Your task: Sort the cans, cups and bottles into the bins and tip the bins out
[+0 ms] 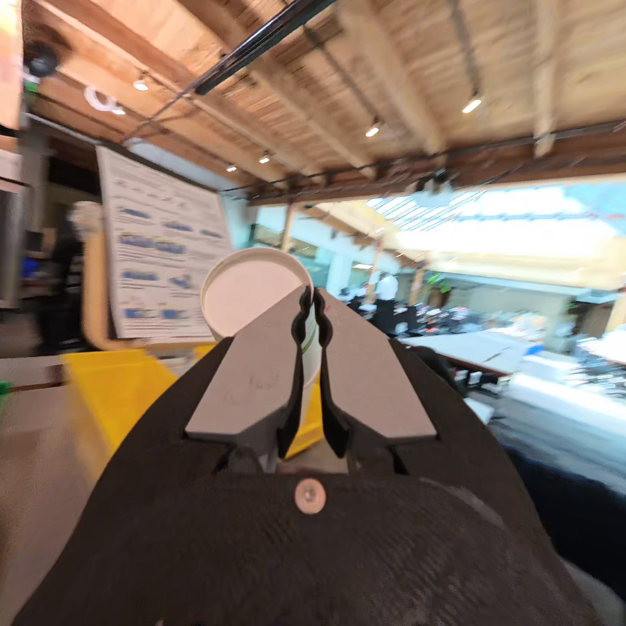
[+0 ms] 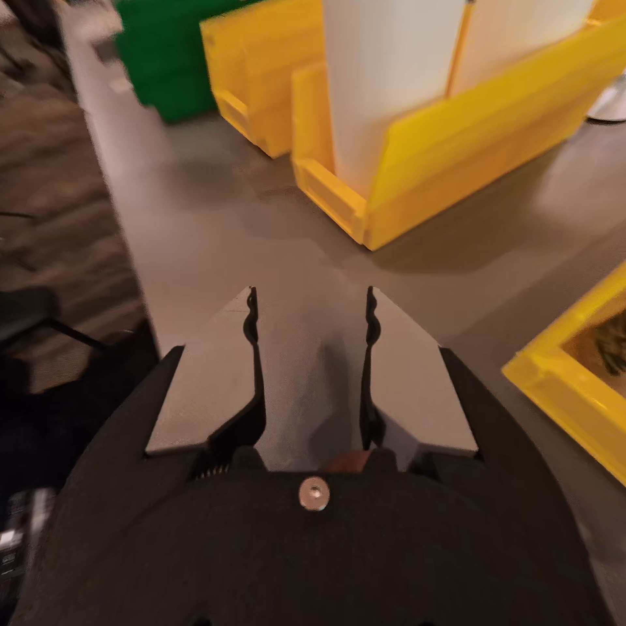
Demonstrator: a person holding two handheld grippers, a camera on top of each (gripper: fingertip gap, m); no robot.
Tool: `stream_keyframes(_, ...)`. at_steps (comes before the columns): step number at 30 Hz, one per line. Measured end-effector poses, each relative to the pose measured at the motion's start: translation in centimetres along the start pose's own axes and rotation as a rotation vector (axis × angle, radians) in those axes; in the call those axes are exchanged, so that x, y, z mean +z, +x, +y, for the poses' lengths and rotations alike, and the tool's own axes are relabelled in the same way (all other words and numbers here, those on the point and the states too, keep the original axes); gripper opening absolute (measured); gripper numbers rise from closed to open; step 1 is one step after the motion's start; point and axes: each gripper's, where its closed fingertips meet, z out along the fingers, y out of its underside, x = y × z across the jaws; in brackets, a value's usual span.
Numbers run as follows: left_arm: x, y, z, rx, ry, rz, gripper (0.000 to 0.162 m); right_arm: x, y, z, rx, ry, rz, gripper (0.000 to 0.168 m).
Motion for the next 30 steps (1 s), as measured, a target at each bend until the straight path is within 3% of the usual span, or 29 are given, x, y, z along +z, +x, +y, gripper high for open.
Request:
stream_keyframes(3, 0.2, 4.2, 2.2, -0.185, 0.086, 0.174, 0.000, -1.8, -4.8, -3.7, 0.029, 0.148, -0.210, 0.067)
stream_keyframes(8, 2.4, 9.7, 7.6, -0.259, -0.016, 0.300, 0.000, -5.1, -12.0, -7.6, -0.078, 0.288, -0.371, 0.070)
stream_keyframes(18, 3.8, 16.8, 9.3, -0.257, -0.085, 0.441, 0.000, -9.0, -17.0, -10.0, -0.123, 0.396, -0.487, 0.064)
stream_keyframes(20, 4.0, 17.4, 10.2, -0.268, -0.100, 0.443, 0.000, -9.2, -17.1, -10.1, -0.124, 0.399, -0.486, 0.056)
stream_keyframes(22, 4.1, 17.7, 10.4, -0.295, -0.097, 0.453, 0.000, -9.5, -17.0, -10.2, -0.115, 0.403, -0.480, 0.029)
stream_keyframes(26, 4.3, 17.1, 12.0, -0.266, -0.175, 0.428, 0.001, -10.5, -16.7, -10.5, -0.077, 0.403, -0.514, 0.000)
stream_keyframes(30, 4.6, 15.2, 15.0, -0.145, -0.340, 0.304, 0.003, -9.2, -14.9, -9.3, -0.117, 0.314, -0.406, 0.000)
